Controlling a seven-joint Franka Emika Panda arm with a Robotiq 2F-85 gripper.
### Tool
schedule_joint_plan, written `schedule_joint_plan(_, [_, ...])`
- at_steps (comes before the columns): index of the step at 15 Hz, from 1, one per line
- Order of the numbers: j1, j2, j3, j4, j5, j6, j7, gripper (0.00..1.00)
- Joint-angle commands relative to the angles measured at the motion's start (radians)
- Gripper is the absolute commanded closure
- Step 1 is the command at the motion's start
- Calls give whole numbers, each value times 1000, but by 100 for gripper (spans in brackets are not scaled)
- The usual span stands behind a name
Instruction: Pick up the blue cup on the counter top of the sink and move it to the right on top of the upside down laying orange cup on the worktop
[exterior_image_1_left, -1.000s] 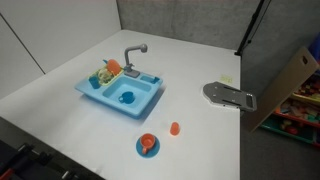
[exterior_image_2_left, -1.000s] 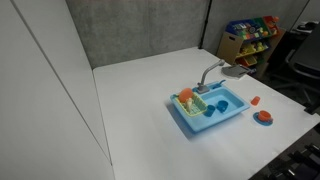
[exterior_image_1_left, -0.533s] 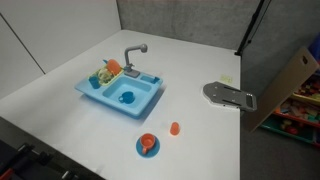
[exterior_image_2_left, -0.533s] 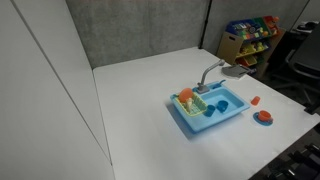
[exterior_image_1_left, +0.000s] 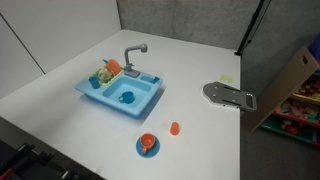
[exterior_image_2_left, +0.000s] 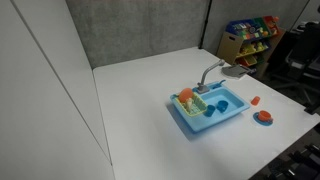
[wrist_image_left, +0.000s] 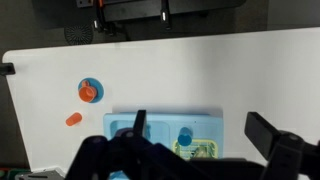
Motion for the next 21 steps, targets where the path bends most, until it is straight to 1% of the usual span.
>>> schedule_joint_plan(1, [4,91,-40,62,8,23,-9,0])
schedule_joint_plan(6, [-1,184,-70,82,9,125,14,0])
schedule_joint_plan(13, [0,331,-105,122,-2,241,17,0])
schedule_joint_plan(21, [9,507,-146,165,-51,301,-12,0])
